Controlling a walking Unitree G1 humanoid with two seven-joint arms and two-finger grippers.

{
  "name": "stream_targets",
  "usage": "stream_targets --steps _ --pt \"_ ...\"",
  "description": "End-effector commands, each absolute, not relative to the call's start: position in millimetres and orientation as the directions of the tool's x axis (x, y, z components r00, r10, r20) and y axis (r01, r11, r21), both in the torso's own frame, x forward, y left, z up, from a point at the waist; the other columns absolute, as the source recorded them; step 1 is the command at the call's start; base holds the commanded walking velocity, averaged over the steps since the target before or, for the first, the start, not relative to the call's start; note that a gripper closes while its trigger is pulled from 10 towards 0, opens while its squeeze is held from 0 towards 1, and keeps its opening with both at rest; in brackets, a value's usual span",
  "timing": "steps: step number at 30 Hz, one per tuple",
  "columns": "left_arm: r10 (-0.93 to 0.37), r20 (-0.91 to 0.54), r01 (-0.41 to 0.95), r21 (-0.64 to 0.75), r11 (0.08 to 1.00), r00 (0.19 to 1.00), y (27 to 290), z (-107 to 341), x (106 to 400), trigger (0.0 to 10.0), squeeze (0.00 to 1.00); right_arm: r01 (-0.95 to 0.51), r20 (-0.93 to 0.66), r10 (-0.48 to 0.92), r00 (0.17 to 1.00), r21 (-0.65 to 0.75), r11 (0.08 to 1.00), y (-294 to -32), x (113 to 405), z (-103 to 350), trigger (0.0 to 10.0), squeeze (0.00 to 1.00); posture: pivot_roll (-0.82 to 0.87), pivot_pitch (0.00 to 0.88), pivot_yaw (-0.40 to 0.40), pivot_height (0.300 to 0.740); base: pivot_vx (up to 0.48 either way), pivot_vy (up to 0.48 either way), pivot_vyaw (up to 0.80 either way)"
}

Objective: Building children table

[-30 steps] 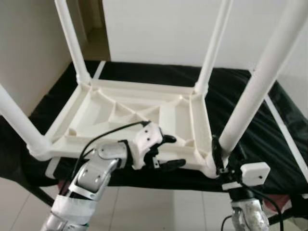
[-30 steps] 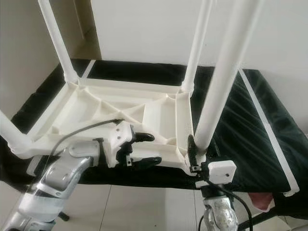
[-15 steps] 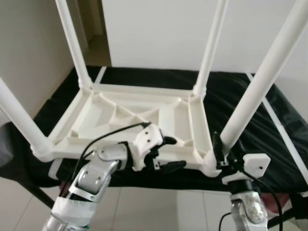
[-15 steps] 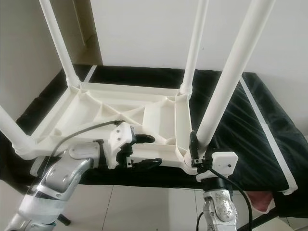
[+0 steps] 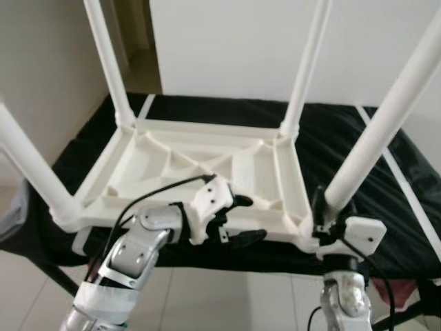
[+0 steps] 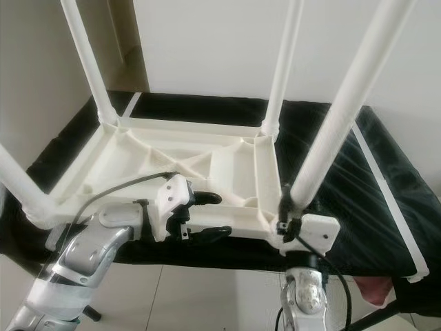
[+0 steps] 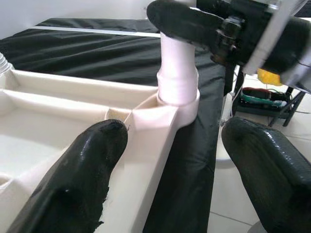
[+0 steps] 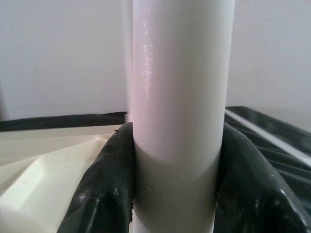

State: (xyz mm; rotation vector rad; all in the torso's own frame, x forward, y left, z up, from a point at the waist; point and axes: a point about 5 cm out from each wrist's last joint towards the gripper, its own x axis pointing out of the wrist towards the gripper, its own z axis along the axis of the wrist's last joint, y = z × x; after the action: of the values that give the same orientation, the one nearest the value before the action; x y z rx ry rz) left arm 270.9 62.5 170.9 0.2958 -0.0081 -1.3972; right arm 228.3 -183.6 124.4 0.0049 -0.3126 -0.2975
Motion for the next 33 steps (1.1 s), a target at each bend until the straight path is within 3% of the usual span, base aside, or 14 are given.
stream_targets --steps 1,8,22,28,33 --pt "-0.965 -0.159 0.96 0.22 0.172 0.209 61 172 273 10.0 0.0 0.515 -0.006 -0.515 0.857 0.003 0.857 -213 216 68 10.0 0.0 -0.01 0.037 0.026 0.74 0.0 0.0 0.0" --pt "-0.965 -0.155 0.959 0.224 0.175 0.212 61 173 274 10.0 0.0 0.617 -0.007 -0.617 0.787 0.02 0.787 -215 225 70 10.0 0.0 -0.01 0.03 0.025 0.74 0.0 0.0 0.0" --pt "-0.963 -0.149 0.956 0.227 0.186 0.223 61 174 276 10.0 0.0 0.607 0.005 -0.607 0.795 0.001 0.795 -211 234 69 10.0 0.0 0.0 0.027 0.016 0.74 0.0 0.0 0.0" --pt "-0.963 -0.145 0.955 0.228 0.191 0.227 60 174 277 10.0 0.0 0.507 0.127 -0.494 0.86 -0.114 0.854 -201 241 82 10.0 0.0 -0.01 0.028 0.011 0.74 0.0 0.0 0.0" --pt "-0.964 -0.142 0.956 0.223 0.191 0.226 59 173 276 10.0 0.0 0.467 0.226 -0.435 0.872 -0.117 0.876 -199 244 103 10.0 0.0 -0.01 0.03 0.01 0.74 0.0 0.0 0.0"
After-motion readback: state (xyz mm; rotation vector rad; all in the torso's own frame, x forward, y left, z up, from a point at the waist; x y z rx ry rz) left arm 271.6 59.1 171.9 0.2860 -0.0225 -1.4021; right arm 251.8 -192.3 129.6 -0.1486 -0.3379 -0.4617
